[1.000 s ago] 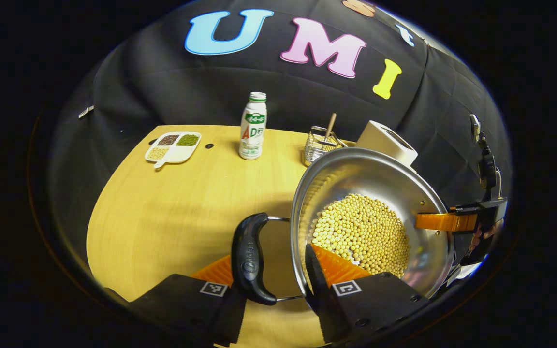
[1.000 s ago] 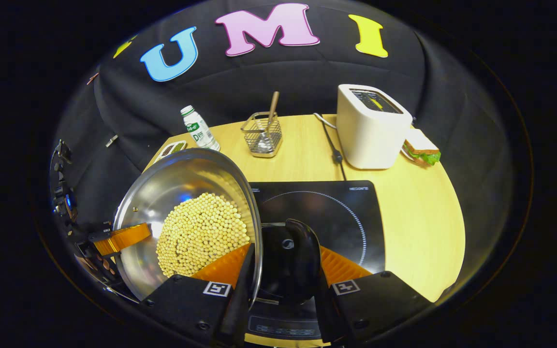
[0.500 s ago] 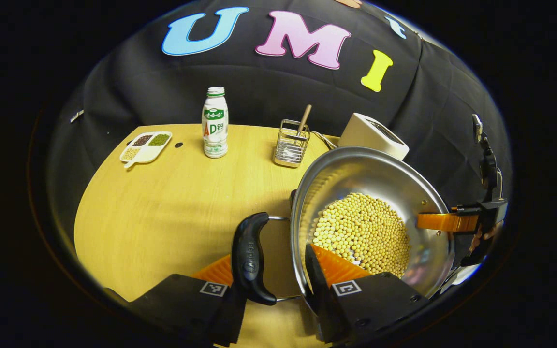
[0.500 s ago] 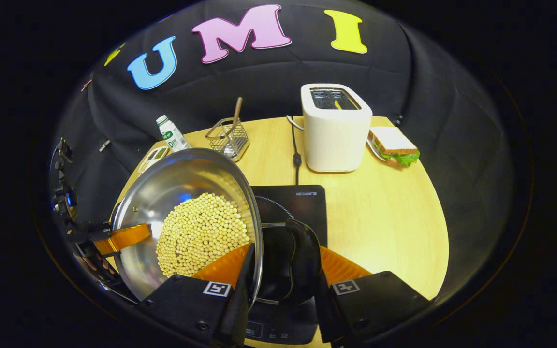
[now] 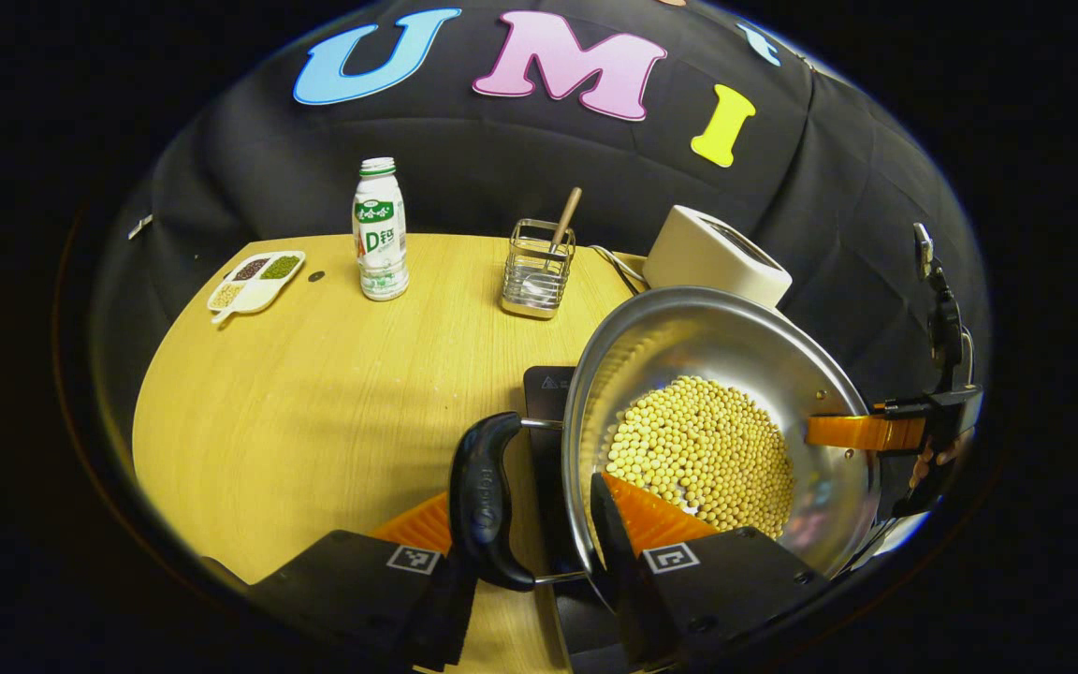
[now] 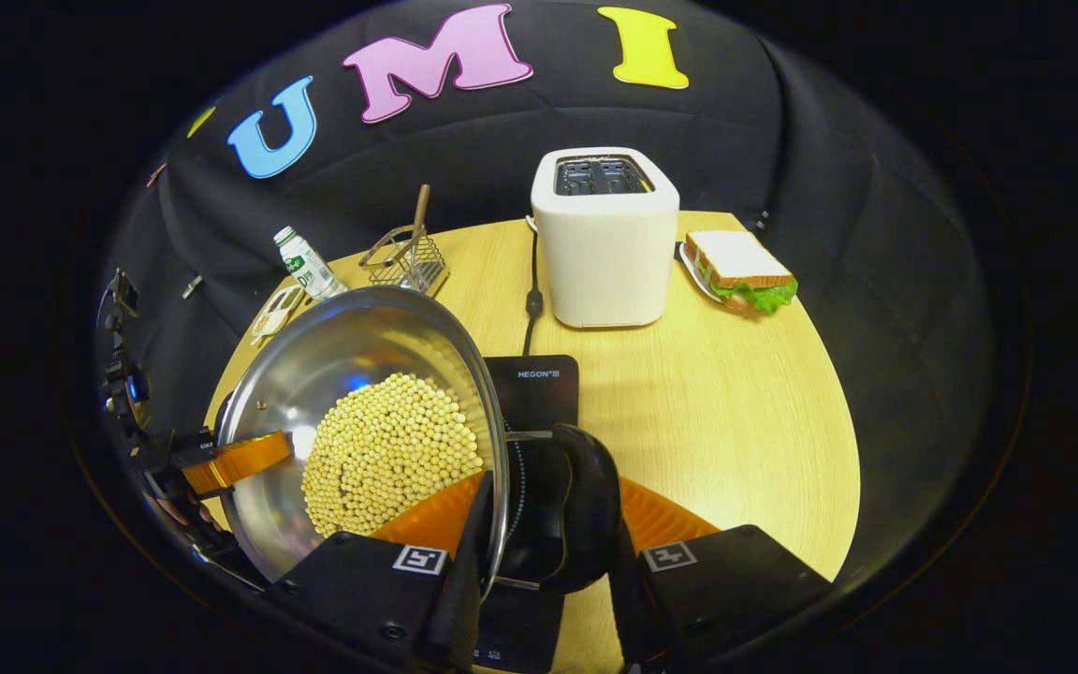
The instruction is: First push the handle of the pot to place it horizontally, then grasp the pot with both hands and set it on the induction cooktop.
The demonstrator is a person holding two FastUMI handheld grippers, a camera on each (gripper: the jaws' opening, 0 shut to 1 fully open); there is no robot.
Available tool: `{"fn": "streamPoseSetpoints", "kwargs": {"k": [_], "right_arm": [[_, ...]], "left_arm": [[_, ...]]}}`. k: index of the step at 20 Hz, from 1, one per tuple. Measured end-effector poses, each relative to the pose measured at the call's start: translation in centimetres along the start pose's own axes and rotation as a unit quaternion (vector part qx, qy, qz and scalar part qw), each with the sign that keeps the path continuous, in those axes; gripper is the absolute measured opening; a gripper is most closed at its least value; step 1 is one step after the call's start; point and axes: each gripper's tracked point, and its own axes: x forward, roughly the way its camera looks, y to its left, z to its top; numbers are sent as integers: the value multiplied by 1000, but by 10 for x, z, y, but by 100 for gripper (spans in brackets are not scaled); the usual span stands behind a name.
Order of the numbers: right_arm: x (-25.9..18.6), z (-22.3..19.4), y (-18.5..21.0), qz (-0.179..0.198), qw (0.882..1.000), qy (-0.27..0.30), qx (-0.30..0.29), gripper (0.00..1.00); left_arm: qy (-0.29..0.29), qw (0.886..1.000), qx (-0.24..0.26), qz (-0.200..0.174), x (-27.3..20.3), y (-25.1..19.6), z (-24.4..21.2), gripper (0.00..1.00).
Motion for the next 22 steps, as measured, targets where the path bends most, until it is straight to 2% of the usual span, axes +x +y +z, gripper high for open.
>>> {"fn": "streamPoseSetpoints", "kwargs": {"k": [8,9,10,17,20,21,22], "right_arm": [[21,-5,-5,9,1000,16,8,61],[22,-5,-5,11,1000,14,7,58],[22,-5,-5,14,1000,15,10,62],[22,-2,-4,27,1000,4,13,62],[22,-4,-5,29,999,7,12,60],[18,-6,-4,29,999,10,9,61],[16,-7,-6,25,1000,7,4,66]], "left_arm": [[5,1000,-3,3,14,5,-3,64],[6,1000,-7,3,16,5,-4,64],[8,1000,-8,6,15,6,-5,65],[32,999,-8,44,13,11,-12,69],[17,998,-29,49,12,11,-7,68],[12,998,-37,51,9,12,-7,67],[9,998,-42,53,7,14,-7,70]]}}
